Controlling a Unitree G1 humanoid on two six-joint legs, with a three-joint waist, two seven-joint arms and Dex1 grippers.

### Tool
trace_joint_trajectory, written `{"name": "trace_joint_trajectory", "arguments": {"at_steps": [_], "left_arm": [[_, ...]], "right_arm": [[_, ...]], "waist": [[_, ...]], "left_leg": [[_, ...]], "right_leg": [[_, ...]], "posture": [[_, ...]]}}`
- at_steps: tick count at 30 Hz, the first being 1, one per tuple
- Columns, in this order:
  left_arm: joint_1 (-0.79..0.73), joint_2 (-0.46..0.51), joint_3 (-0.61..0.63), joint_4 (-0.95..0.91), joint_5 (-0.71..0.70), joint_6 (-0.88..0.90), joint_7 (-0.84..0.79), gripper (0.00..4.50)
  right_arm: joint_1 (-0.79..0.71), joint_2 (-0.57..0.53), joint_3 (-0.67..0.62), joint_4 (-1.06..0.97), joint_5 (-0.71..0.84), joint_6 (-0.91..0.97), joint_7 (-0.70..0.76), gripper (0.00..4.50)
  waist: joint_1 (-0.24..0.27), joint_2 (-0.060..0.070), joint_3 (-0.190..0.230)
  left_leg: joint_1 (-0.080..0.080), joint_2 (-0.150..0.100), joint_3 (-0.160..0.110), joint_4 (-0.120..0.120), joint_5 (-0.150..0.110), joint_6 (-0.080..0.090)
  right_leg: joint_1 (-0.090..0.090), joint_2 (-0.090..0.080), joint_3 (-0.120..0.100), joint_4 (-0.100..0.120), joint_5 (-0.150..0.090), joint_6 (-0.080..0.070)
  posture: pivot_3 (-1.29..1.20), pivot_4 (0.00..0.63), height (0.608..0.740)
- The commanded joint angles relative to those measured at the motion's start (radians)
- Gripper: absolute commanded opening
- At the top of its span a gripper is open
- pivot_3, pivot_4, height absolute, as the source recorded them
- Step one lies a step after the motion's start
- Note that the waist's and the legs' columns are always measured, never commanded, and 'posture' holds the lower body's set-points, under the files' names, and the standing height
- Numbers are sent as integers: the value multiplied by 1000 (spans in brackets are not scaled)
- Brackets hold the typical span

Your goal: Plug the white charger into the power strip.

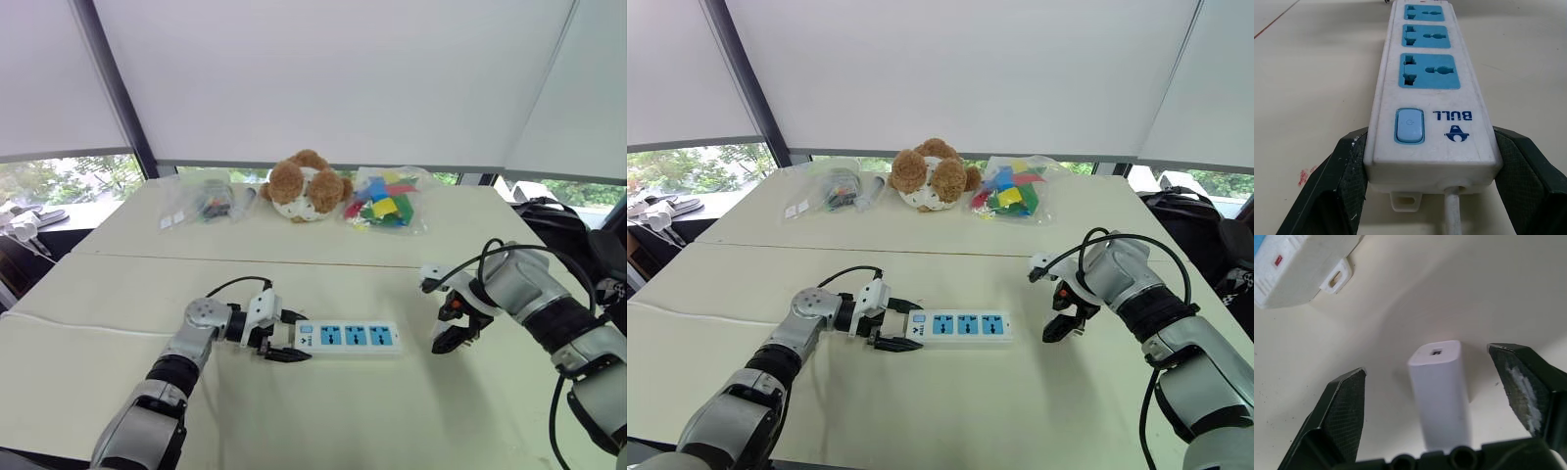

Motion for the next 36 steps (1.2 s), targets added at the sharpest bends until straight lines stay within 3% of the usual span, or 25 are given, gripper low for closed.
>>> {"name": "trace_joint_trajectory", "arguments": {"at_steps": [1,3,6,12,17,22,26,30,36], "left_arm": [[36,-32,-80,50,98,2,31,2993],[39,-32,-80,50,99,0,31,2993],[42,-33,-80,49,99,2,32,2993],[47,-31,-79,46,99,6,33,2993],[35,-23,-83,53,106,0,23,2993],[-11,-14,-90,80,113,1,-12,2993],[-61,-17,-63,107,70,54,-79,2993],[-111,-13,-52,150,74,67,-101,2993],[-165,-4,-39,207,79,54,-128,2993]], "right_arm": [[-38,4,-12,22,-14,-2,-10,4459],[-44,6,-2,35,-26,-12,-13,4459],[-49,8,7,49,-39,-40,-7,3682],[-51,15,10,56,-56,-69,9,739],[-59,13,-7,56,-54,-71,19,749],[-65,-17,-157,0,52,-300,-10,749],[19,64,-450,-81,314,-386,-65,749],[153,168,-661,-221,546,-282,-136,749],[381,344,-773,-351,716,-269,-283,749]], "waist": [[0,0,0],[0,0,0],[-1,0,0],[-1,0,0],[-1,0,0],[-2,0,0],[-5,-1,0],[-3,-3,1],[-12,-5,1]], "left_leg": [[0,-1,0,0,0,0],[0,-3,0,0,0,0],[0,-5,0,0,0,0],[0,-6,0,0,0,0],[0,-6,0,0,0,0],[0,-6,0,0,0,0],[-1,-6,0,0,0,0],[-2,-6,-3,0,0,0],[-2,-6,-4,-1,0,0]], "right_leg": [[0,-1,0,0,0,0],[0,-3,0,0,0,1],[1,-6,0,0,-1,3],[1,-7,-1,0,-1,4],[2,-7,-1,0,-1,4],[2,-7,-1,-1,-1,5],[1,-7,-1,-1,0,8],[2,-7,-3,-1,0,9],[1,-7,-3,-1,0,9]], "posture": [[0,150,739],[0,150,739],[0,150,739],[0,150,739],[0,150,739],[0,150,739],[0,150,739],[0,150,739],[0,150,739]]}}
